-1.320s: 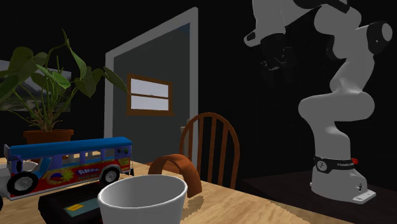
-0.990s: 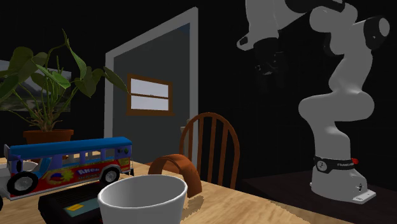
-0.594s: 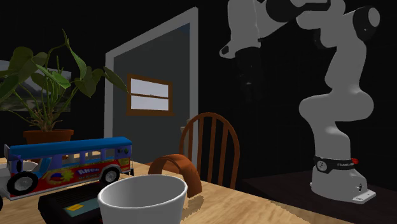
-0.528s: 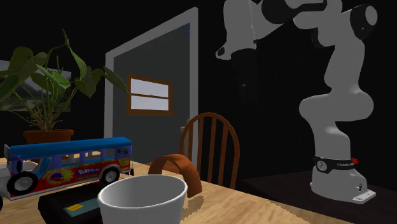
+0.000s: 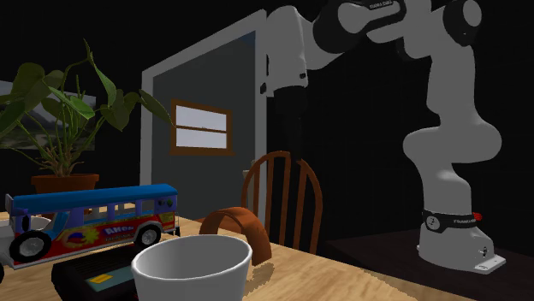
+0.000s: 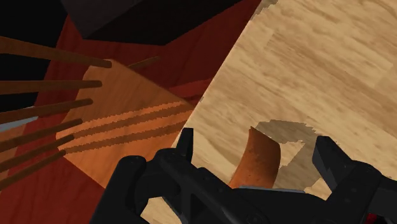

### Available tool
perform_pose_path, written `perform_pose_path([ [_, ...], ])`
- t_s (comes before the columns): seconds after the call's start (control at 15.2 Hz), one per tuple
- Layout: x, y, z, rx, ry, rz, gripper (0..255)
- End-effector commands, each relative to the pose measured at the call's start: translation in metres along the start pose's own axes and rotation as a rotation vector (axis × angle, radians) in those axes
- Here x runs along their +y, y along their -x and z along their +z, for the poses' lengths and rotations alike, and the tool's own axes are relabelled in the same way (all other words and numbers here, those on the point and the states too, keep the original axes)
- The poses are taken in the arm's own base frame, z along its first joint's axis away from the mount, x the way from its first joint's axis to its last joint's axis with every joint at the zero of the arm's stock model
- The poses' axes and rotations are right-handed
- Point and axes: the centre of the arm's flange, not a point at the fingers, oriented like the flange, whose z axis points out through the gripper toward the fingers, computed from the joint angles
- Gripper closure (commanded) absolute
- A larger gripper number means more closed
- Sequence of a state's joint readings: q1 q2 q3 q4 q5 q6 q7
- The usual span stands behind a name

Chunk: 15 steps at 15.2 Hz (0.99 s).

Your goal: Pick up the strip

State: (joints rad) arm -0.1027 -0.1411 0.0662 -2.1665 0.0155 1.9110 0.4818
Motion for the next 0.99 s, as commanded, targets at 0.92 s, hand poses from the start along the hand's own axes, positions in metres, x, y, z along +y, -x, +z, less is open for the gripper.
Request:
perform_pose_path([
  [0.92,-0.005,-0.163,0.072,0.033,0.013,0.287,0],
])
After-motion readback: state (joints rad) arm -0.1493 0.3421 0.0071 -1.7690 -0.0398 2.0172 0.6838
